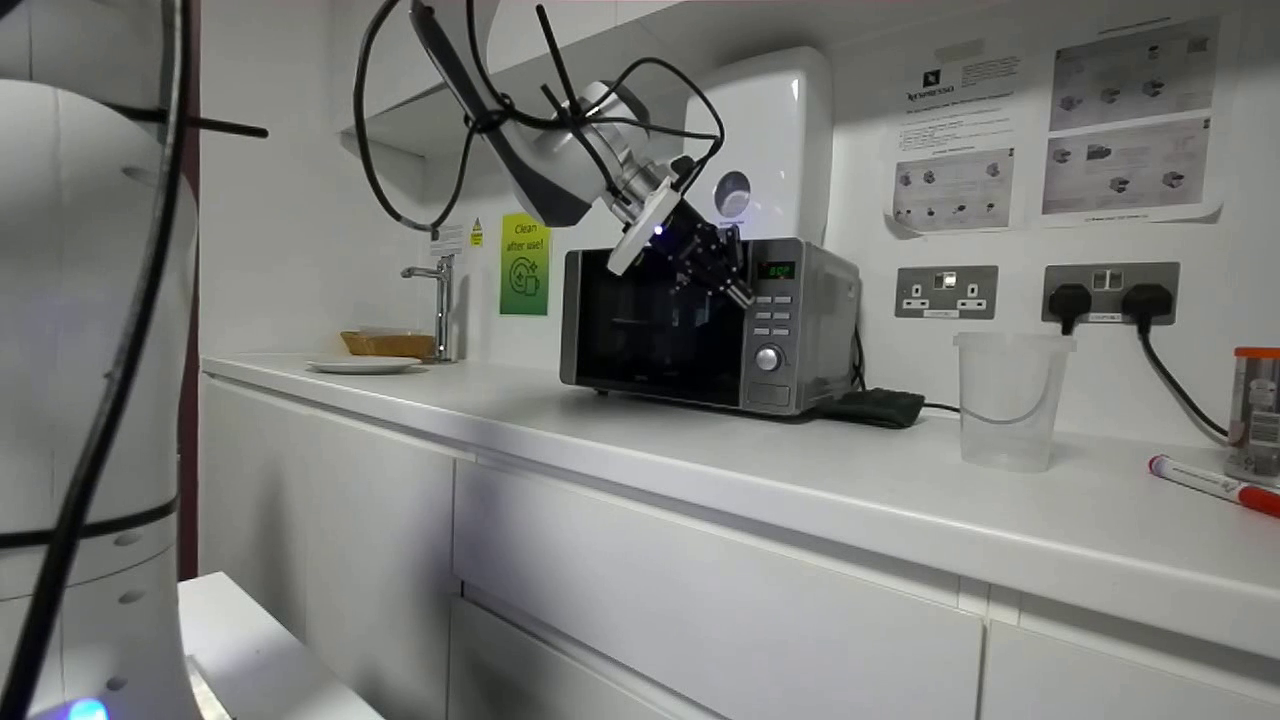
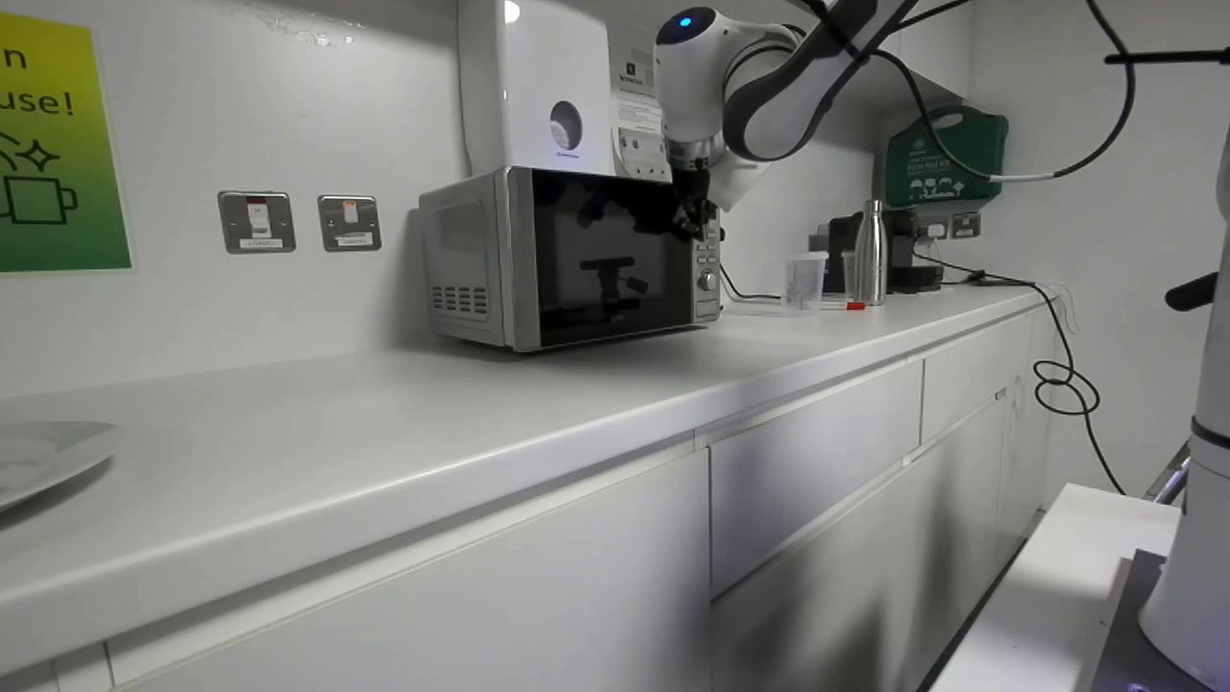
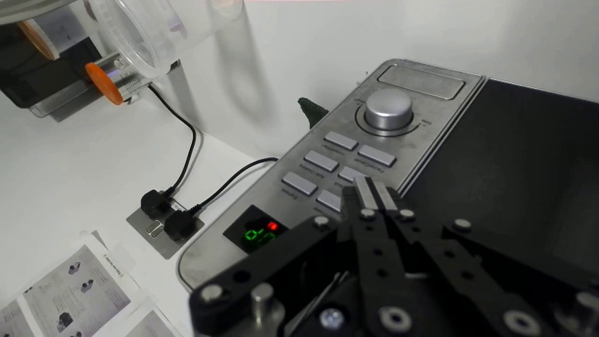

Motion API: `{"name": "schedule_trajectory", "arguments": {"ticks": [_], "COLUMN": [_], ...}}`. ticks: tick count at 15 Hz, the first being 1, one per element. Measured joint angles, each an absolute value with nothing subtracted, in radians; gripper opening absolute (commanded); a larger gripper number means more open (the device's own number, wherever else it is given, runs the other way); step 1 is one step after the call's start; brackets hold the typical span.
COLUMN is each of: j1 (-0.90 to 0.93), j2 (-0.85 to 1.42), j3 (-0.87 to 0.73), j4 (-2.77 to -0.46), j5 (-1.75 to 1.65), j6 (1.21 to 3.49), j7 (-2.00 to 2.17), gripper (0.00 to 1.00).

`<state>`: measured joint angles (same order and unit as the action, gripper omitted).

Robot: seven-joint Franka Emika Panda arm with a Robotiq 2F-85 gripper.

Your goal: Press the top left button on the microwave

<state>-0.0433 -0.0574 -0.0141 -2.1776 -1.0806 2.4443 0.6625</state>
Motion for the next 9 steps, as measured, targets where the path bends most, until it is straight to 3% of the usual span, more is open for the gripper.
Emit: {"name": "schedule_trajectory", "arguments": {"ticks": [9], "j1": [-0.053], "j2": [-0.056], "j3": [-0.032], "j4": [-2.167], "j5": [-1.087], "j6": [2.447], "j7": [0.686], "gripper": [0.0]}}
